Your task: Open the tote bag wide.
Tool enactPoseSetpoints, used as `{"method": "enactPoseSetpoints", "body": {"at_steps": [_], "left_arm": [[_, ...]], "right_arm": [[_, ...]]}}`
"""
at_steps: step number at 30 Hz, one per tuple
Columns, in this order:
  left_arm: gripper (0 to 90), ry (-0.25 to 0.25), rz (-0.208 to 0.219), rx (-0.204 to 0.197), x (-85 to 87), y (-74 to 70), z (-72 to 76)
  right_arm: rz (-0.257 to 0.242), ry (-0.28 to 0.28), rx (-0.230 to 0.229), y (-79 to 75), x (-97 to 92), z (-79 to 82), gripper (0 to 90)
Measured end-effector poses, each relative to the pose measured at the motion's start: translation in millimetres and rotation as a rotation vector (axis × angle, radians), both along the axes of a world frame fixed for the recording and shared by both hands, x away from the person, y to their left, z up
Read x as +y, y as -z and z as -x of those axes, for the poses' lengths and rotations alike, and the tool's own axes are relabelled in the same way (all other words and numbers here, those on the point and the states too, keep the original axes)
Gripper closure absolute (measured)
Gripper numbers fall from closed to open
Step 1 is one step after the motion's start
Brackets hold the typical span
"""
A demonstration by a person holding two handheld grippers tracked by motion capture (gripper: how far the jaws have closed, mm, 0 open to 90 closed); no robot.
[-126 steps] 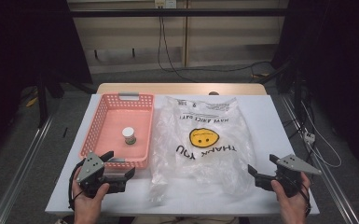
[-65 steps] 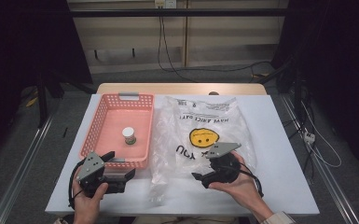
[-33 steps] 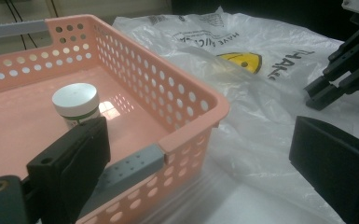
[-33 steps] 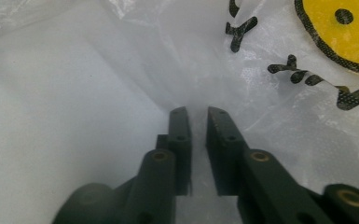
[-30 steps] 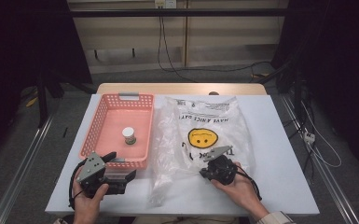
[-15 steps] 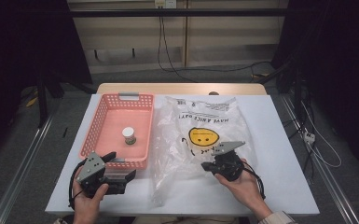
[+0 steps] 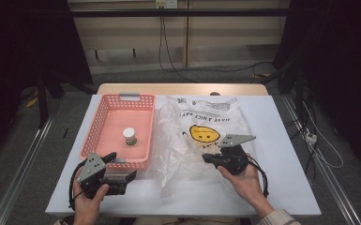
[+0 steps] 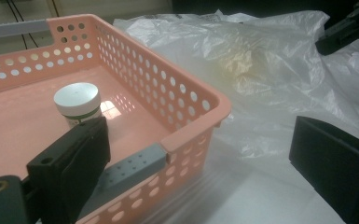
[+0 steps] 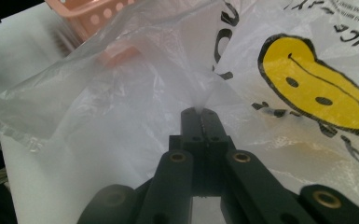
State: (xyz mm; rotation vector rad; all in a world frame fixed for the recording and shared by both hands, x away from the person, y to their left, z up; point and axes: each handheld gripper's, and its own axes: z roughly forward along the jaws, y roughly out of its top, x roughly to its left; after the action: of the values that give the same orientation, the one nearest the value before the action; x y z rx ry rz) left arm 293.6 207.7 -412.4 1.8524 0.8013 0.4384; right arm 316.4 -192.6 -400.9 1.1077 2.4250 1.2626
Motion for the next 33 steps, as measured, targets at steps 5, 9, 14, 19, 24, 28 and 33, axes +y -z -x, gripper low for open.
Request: {"method": "enactPoseSetpoints", "body": {"at_steps": [5,9,14,19,24,28,33], "left_arm": [[4.9,-0.003,0.004,0.001,0.8,-0.1,-0.1],[4.9,-0.004,0.002,0.001,0.9,0.0,-0.2],[4.9,-0.007,0.003,0.000,1.3,-0.1,-0.2],[4.9,-0.008,0.005,0.001,1.4,0.1,-0.2],[4.9,-0.008,0.005,0.002,1.6,0.0,-0.2],[4.9,-0.010,0.005,0.002,1.9,0.1,-0.3],[4.8,-0.010,0.004,0.002,1.8,0.3,-0.4]], "right_arm": [[-0.009,0.001,-0.034,-9.1,0.3,-2.4,90.0],[-0.009,0.005,-0.060,-18.1,0.6,-5.6,90.0],[-0.016,0.004,-0.071,-24.3,0.6,-9.9,90.0],[-0.032,0.003,-0.094,-33.3,-1.3,-14.3,90.0],[-0.051,0.006,-0.120,-42.6,-4.0,-19.5,90.0],[-0.071,0.015,-0.140,-48.9,-7.1,-23.7,90.0],[-0.098,0.022,-0.165,-58.3,-10.2,-28.9,90.0]]}}
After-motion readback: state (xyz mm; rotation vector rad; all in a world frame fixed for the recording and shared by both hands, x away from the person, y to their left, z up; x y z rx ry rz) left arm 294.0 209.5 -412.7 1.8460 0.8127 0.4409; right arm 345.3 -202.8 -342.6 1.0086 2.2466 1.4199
